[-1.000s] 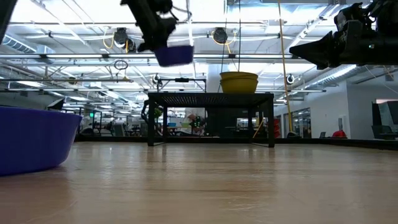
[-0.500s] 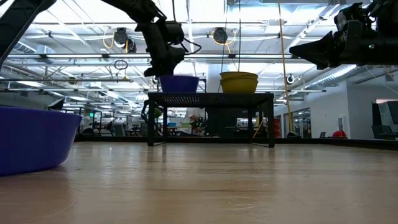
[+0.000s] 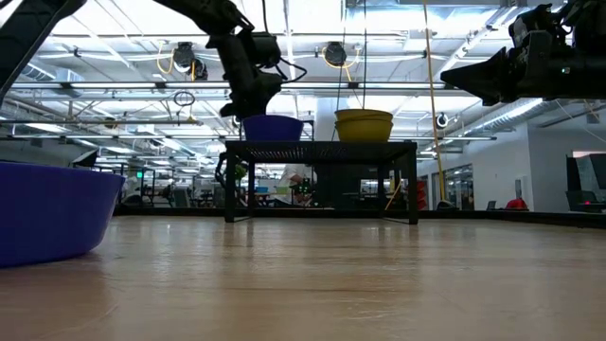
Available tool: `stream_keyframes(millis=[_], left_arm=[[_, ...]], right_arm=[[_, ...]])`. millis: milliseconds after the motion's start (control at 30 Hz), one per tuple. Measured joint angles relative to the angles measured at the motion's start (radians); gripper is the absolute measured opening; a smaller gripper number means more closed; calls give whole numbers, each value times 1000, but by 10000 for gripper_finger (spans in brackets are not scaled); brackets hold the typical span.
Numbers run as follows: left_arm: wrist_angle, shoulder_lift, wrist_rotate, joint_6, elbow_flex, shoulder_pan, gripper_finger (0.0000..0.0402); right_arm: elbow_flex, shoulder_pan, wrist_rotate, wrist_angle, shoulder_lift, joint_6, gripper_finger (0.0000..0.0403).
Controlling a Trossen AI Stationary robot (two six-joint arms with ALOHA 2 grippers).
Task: Pick & Place Mini bowls
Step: Stack the top blue bowl on the blue bowl on the shelf
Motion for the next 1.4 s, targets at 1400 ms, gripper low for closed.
stream_keyframes(millis=[1400], left_arm=[[-274,-597,-78,-474,-612,-547,143]], right_arm=[[0,0,0,0,0,0,2]])
